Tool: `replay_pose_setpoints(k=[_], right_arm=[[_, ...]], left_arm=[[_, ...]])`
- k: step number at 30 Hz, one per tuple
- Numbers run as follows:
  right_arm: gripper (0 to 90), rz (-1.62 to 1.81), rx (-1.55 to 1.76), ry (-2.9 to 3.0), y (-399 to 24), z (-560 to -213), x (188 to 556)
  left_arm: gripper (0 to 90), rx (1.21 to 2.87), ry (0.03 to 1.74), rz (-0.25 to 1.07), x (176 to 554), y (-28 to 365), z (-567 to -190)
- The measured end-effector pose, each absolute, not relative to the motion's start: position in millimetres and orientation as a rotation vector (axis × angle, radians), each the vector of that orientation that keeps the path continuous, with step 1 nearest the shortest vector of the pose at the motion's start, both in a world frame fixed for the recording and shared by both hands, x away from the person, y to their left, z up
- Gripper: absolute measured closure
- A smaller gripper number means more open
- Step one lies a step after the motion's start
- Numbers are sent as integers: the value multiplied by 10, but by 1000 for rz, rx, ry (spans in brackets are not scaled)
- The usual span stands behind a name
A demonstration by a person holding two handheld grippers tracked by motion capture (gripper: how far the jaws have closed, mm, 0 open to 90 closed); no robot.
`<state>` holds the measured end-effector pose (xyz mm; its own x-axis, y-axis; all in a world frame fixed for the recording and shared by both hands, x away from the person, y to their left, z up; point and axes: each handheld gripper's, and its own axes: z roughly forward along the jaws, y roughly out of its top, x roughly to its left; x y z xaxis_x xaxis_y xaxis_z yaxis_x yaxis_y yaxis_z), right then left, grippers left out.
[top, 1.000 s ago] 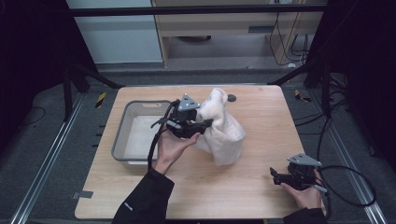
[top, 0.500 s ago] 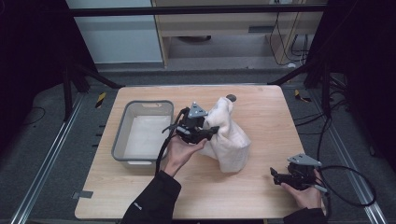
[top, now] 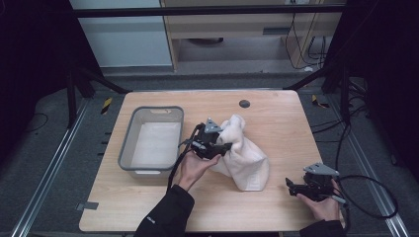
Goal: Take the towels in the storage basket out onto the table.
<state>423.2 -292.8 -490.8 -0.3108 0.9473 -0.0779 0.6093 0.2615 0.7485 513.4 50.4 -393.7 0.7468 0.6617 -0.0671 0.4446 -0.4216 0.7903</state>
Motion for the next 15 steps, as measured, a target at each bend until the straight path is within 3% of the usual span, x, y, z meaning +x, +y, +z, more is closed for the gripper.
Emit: replay_pose_setpoints(k=[15], right_arm=[[59, 837, 1405, 2019, -2918, -4920, 4233]], left_arm=[[550, 2105, 847, 307, 5126, 491, -4206]])
